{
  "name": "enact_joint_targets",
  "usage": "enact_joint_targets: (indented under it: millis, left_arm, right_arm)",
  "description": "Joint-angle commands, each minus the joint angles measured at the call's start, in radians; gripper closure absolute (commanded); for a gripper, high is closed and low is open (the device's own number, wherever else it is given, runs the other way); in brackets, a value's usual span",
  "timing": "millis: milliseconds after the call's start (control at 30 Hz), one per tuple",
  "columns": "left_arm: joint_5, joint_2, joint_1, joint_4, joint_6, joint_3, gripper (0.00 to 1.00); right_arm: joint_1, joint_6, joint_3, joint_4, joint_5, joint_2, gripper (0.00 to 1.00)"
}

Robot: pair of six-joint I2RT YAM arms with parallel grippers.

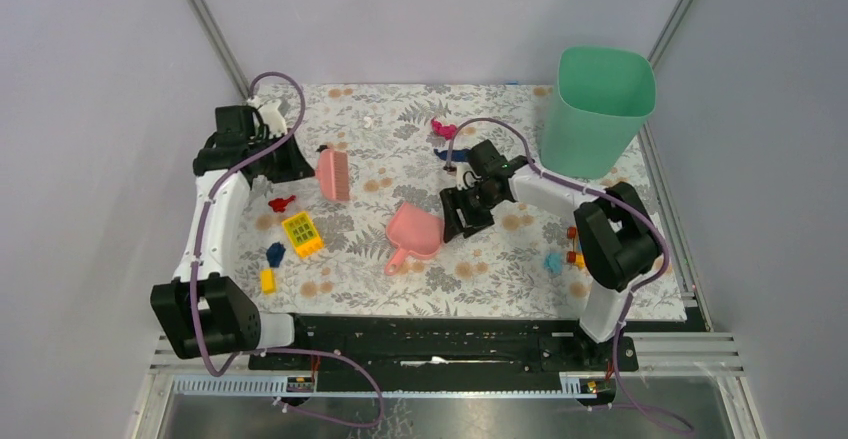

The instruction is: Sweep away the paper scraps from the table

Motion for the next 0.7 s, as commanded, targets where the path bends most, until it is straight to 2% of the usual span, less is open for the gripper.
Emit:
enact_joint_targets:
  millis: [0, 133, 300, 433, 600, 667]
  left_arm:
    - [0.064, -0.060, 0.051, 0.066, -0.089, -0.048, 1.00]
    - [0.061, -0.074, 0.054, 0.065, -0.090, -0.063, 1.00]
    - [0.066, -0.065, 0.057, 0.065, -0.089, -0.050, 1.00]
    - [0.074, -0.061, 0.061, 0.065, -0.093, -0.046, 1.00]
    - [0.091, -0.049, 0.067, 0.068, -0.099, -0.038, 1.00]
    - [0.096, -0.042, 0.069, 0.072, -0.105, -0.032, 1.00]
  right_arm:
    - [-0.003, 0.155, 0.022, 0.114, 0.027, 0.048, 0.31]
    - [0.008, 0.233, 0.066, 0.101, 0.193, 0.107, 0.36]
    - [0.018, 0.246, 0.069, 0.105, 0.196, 0.147, 0.40]
    - [0.019, 0.225, 0.081, 0.122, 0.205, 0.147, 0.54]
    - [0.019, 0.198, 0.098, 0.118, 0.223, 0.138, 0.65]
    - [0.020, 0.180, 0.098, 0.114, 0.231, 0.132, 0.73]
